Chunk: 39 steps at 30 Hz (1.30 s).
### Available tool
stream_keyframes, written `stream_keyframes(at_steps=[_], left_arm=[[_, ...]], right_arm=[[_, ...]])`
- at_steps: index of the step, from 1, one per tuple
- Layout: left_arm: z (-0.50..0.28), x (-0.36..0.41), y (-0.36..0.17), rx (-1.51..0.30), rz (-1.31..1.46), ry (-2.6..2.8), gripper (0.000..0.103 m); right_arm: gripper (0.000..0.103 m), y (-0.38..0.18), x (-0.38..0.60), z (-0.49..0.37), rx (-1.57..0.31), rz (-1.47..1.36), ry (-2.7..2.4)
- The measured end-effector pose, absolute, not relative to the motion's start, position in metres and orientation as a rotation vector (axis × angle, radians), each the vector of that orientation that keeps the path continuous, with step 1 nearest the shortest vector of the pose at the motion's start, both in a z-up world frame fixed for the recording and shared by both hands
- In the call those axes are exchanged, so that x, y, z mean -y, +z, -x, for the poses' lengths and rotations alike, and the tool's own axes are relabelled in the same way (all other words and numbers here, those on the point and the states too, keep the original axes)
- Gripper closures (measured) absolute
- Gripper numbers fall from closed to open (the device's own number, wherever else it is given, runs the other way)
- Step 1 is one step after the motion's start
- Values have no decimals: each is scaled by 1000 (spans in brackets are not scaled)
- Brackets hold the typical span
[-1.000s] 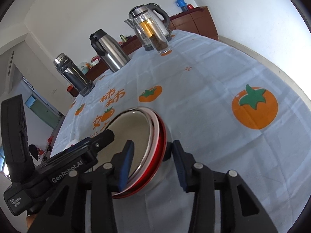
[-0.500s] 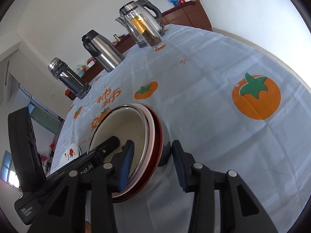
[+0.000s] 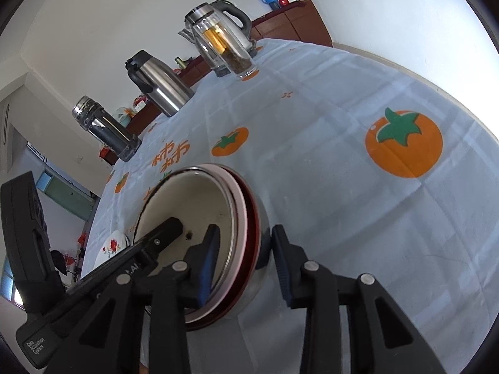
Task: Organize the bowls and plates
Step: 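Carry the nested bowls with both grippers toward the red-flower plate stack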
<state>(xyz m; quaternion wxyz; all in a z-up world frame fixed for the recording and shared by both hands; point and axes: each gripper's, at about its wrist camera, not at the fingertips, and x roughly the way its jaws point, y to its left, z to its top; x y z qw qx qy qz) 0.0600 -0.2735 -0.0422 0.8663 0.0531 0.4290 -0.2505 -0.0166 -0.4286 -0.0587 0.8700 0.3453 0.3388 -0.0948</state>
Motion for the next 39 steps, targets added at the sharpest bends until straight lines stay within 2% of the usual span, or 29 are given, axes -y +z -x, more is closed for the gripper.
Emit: stream_keyframes(at_steps=[39], left_arm=[[-37,192,-1,-805,-80,-496,72]], right_arm=[[69,-10,346,26,-684,-591,-190]])
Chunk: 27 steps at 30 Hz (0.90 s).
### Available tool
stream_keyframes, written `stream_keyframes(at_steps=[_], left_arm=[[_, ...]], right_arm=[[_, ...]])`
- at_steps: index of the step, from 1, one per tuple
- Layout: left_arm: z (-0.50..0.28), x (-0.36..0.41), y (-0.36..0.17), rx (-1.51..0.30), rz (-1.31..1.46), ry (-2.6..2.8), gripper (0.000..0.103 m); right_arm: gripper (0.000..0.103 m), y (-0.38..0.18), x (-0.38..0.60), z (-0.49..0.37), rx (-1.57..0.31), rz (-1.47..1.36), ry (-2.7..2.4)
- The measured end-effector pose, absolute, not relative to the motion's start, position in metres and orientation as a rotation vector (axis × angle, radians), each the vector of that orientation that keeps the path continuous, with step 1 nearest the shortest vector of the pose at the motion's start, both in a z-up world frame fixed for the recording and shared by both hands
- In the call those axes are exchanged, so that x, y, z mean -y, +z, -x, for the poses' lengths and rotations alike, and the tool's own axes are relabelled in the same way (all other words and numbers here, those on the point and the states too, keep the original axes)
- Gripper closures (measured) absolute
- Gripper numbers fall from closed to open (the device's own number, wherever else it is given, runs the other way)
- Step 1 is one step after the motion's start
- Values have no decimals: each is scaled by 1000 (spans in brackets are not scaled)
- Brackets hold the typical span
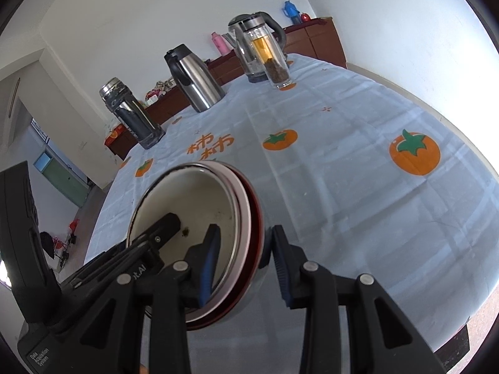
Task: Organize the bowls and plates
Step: 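Carry the nested bowls with both grippers toward the red-flower plate stack, then bring the nested bowls over the plate stack and lower them with both grippers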
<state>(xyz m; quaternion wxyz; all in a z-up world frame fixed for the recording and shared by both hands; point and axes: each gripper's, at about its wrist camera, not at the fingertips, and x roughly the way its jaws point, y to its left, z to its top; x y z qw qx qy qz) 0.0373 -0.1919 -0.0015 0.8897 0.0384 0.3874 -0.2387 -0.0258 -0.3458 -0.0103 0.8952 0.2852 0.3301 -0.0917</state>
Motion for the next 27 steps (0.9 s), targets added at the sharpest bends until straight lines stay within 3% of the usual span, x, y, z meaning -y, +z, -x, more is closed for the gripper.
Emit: stream_keyframes(at_steps=[27], left_arm=[[-43,130,3,-803,-32,-432,71]], right_arm=[[69,-6,291,11,-699,-556,-126]])
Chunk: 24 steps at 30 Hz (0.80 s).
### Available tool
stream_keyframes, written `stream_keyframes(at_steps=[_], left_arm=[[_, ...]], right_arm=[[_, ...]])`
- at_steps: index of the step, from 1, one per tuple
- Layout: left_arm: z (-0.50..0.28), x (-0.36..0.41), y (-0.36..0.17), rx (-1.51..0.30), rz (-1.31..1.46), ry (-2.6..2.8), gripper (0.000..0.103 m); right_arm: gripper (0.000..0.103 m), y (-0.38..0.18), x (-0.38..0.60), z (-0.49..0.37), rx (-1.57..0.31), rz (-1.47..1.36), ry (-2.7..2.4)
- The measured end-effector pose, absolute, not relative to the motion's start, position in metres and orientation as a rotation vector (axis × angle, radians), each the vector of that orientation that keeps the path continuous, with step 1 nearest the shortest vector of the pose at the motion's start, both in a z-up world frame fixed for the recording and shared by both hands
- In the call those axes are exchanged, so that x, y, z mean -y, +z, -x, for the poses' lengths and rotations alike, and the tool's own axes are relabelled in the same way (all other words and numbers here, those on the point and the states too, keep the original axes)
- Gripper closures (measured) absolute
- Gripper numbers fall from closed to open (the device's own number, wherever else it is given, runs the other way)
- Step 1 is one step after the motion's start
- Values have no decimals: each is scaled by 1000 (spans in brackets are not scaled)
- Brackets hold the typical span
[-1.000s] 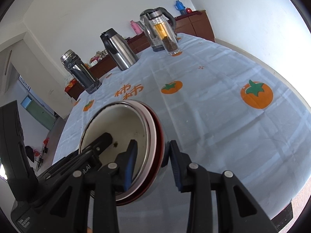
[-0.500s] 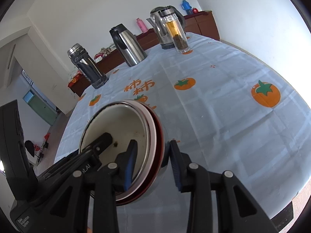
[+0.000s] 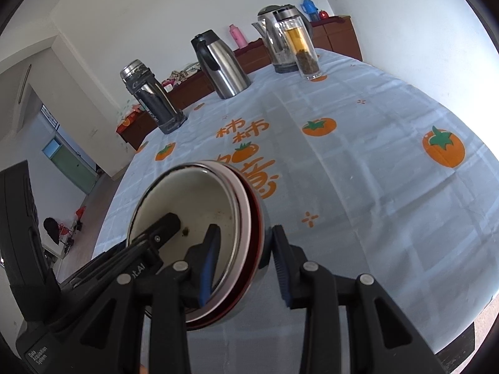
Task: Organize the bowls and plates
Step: 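Bring the nested bowls over the plate stack and lower them with both grippers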
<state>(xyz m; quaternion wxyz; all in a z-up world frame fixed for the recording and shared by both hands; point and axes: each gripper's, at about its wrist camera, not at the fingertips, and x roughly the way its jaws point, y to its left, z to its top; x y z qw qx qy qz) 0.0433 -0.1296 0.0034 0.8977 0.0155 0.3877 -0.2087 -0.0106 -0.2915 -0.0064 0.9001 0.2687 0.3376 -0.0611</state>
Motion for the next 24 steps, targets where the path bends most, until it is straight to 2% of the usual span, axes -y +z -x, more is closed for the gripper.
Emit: stream_keyframes(at_steps=[24], left_arm=[[-68,74,11,-788,7,-325,71]], right_arm=[[70,-2,240,-31,-732,-507,-28]])
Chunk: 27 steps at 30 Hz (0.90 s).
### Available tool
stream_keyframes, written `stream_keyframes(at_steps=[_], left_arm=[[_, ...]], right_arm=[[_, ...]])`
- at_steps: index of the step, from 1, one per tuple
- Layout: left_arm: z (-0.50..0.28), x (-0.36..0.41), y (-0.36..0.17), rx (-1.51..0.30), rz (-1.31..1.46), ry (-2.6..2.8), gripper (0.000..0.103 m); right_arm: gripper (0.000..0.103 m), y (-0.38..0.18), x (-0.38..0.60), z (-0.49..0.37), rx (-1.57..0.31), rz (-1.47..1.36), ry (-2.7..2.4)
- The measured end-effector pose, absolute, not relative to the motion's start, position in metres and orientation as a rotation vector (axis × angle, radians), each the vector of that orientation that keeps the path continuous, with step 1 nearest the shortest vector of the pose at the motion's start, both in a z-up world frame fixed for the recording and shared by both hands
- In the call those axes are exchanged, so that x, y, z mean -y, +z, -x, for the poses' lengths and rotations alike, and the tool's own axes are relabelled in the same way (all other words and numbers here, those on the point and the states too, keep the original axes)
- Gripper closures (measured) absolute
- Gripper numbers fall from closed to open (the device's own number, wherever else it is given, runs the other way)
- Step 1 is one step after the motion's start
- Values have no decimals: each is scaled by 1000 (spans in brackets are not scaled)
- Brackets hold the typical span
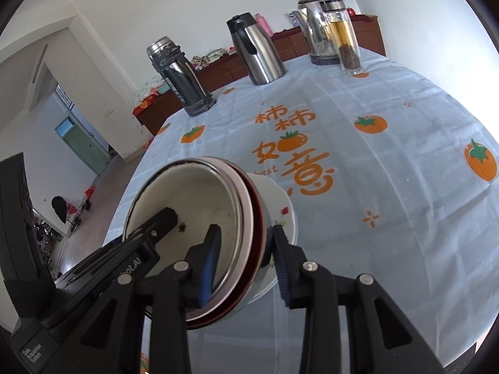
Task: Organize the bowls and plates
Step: 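Bring the nested bowls over the plate stack and lower them with both grippers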
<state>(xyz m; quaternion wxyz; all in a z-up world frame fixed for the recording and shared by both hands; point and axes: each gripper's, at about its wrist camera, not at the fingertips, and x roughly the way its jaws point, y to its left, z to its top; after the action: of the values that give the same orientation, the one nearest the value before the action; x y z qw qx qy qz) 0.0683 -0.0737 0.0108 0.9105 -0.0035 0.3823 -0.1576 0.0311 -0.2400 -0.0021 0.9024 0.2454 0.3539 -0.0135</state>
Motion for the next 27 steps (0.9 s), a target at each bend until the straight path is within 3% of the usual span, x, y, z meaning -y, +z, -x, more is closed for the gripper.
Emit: stream_keyframes(at_steps=[27], left_arm=[[-100,64,1,-836,10,-270,71]], right_arm=[[70,-15,234,-70,-786,-519,14]])
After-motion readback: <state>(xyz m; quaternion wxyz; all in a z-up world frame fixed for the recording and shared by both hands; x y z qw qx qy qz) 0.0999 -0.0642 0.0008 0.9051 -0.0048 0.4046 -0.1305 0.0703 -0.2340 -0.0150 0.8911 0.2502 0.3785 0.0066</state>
